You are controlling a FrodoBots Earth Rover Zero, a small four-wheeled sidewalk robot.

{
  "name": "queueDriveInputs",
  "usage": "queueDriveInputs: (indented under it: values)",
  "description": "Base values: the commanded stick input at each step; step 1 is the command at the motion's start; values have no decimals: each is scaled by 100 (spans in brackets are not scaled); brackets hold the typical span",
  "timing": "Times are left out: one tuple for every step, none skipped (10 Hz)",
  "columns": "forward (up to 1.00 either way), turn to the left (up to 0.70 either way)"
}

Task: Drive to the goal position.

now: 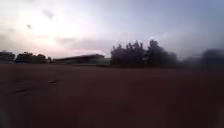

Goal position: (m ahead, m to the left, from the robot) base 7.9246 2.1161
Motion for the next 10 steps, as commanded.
queueDriveInputs:
  values:
    - [70,0]
    - [70,0]
    - [70,0]
    - [70,0]
    - [70,0]
    - [70,0]
    - [70,0]
    - [70,0]
    - [70,0]
    - [70,0]
